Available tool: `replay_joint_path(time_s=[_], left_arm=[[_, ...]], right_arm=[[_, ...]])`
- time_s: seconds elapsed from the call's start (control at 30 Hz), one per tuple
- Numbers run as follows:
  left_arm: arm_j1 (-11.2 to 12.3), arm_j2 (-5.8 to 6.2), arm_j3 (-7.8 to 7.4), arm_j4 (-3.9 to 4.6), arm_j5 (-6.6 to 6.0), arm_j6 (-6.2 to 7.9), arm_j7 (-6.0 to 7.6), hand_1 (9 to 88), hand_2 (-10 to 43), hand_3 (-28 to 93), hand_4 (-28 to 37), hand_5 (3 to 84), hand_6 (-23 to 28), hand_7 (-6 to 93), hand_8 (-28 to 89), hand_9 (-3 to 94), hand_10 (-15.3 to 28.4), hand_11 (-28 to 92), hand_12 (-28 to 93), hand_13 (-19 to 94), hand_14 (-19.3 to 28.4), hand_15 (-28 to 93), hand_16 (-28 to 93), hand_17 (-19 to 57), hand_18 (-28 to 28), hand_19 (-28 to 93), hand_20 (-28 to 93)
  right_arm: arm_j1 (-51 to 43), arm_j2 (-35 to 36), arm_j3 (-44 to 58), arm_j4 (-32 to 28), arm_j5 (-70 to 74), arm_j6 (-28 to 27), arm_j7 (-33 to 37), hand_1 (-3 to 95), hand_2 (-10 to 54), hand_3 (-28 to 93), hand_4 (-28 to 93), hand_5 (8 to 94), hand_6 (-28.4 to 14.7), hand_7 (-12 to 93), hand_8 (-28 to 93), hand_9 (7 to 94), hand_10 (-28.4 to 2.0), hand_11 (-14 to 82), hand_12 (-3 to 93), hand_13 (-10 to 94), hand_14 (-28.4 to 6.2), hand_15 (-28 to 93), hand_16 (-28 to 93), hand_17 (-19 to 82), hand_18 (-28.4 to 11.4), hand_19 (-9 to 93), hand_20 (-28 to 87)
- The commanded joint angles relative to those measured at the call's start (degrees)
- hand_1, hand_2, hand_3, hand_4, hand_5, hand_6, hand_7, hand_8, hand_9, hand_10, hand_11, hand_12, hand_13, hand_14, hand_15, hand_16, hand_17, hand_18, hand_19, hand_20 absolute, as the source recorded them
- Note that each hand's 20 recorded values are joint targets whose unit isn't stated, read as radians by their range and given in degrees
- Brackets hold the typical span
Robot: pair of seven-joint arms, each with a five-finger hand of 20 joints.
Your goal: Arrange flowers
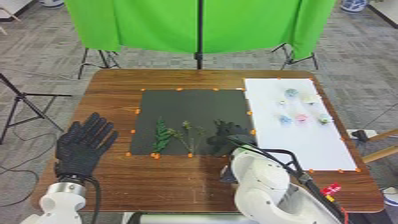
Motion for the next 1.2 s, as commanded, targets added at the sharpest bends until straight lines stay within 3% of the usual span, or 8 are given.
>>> replay_joint_path(time_s=[0.03, 0.17, 0.47, 0.67, 0.97, 1.2], left_arm=[[1.16, -0.51, 0.16, 0.02, -0.09, 0.37, -0.22, 30.7, 16.0, 75, -28.3, 49.1, 6.9, 21.8, -11, 42.9, 14.7, 29, 13, 34, 14.1, 44, -7, -3.1, 14.2, 35, 14], [1.26, -0.46, 0.05, 0.03, -0.13, 0.39, 0.02, 30.8, 16.1, 75, -28.3, 49.1, 6.8, 21.9, -11, 42.9, 14.7, 29, 13, 33, 14.1, 44, -7, -3.0, 14.2, 35, 14], [1.5, -0.59, -0.06, 0.04, -0.21, 0.56, 0.41, 30.7, 16.2, 75, -28.3, 49.1, 6.8, 22.2, -11, 43.0, 14.7, 29, 13, 33, 14.2, 44, -7, -3.2, 14.2, 35, 14], [1.3, -0.71, -0.08, 0.15, -0.24, 0.43, 0.18, 30.8, 16.2, 75, -28.3, 49.2, 6.8, 22.1, -11, 43.1, 14.6, 29, 13, 34, 14.2, 45, -7, -3.1, 14.2, 35, 14], [1.0, -0.58, -0.05, 0.39, -0.21, 0.4, -0.37, 30.6, 16.2, 75, -28.3, 49.2, 6.8, 22.2, -11, 43.0, 14.6, 29, 13, 34, 14.1, 45, -7, -3.0, 14.1, 35, 14], [1.07, -0.66, -0.44, 0.62, -0.18, 0.04, -0.66, 30.5, 16.2, 75, -28.3, 49.1, 6.8, 22.3, -11, 43.0, 14.6, 29, 13, 34, 14.1, 44, -7, -3.1, 14.1, 35, 14]], right_arm=[[-0.32, 1.39, -2.08, -0.3, -2.04, 6.18, 0.61, 28.5, 8.8, 71, -18, 66.6, -8.7, 10, -9, 57.7, -27.8, 20.6, 20.1, 36, -28.4, 59, 11, 14, -28.4, 67, 14], [-0.15, 1.67, -2.07, -1.62, -0.73, 6.36, 1.03, 29.0, 8.5, 71, -18, 68.4, -7.9, 10, -9, 58.1, -28.0, 19.6, 19.7, 36, -28.4, 59, 11, 14, -28.4, 67, 14], [-0.45, 2.39, -1.59, -3.49, -1.15, 8.07, -0.66, 29.9, 6.0, 72, -18, 71.5, -6.9, 11, -9, 50.3, -28.4, 15.8, 19.1, 31, -28.4, 59, 10, 13, -28.4, 67, 13], [-1.84, 1.18, 1.39, -4.49, 3.77, -1.08, -5.41, 28.5, 6.2, 74, -20, 72.5, -5.7, 15, -10, 38.5, -28.4, 8.7, 14.6, 14, -28.4, 46, 5, 1, -28.4, 60, 9], [-1.79, 0.4, 1.75, -2.92, 3.29, -6.77, -5.37, 28.5, 7.6, 72, -20, 69.3, -4.9, 14, -11, 34.9, -28.4, 7.7, 13.1, 11, -28.4, 43, 3, -1, -27.9, 59, 7], [-2.76, 1.6, 2.04, -2.9, 2.69, -5.05, -5.38, 28.6, 8.3, 72, -20, 68.2, -5.3, 13, -10, 33.0, -28.4, 7.7, 12.6, 10, -28.4, 43, 3, -1, -27.6, 60, 7]])
